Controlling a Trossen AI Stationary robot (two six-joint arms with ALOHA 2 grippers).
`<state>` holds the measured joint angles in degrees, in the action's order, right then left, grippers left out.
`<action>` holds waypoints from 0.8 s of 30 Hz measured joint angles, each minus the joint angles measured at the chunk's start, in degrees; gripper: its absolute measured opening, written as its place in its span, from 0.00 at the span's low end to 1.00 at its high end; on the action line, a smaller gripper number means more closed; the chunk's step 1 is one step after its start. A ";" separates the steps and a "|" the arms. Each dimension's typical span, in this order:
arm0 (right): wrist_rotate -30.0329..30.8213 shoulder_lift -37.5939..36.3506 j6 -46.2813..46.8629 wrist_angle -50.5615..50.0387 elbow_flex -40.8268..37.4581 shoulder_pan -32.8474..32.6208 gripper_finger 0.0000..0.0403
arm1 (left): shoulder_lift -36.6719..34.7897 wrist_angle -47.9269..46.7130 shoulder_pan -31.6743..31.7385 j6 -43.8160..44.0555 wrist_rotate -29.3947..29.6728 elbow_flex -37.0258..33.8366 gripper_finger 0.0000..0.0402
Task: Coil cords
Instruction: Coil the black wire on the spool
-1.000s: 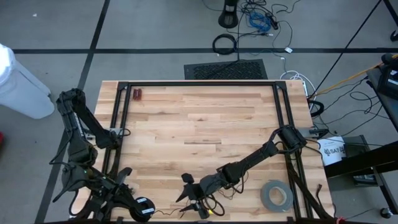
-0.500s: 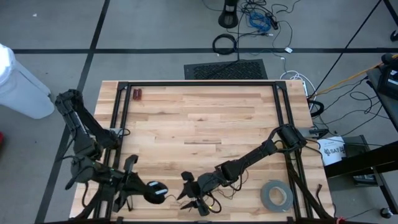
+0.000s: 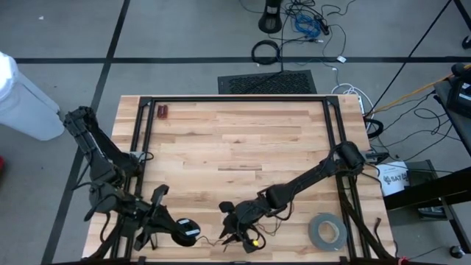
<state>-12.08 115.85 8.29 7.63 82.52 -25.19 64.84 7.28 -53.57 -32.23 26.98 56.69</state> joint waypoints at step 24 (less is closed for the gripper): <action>-0.53 -1.48 -1.82 -3.37 0.04 0.75 0.39 | 0.63 1.47 1.28 0.35 -0.39 0.00 0.01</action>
<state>-12.60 114.37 6.46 4.25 82.56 -24.44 65.47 8.76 -52.29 -31.88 26.59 56.69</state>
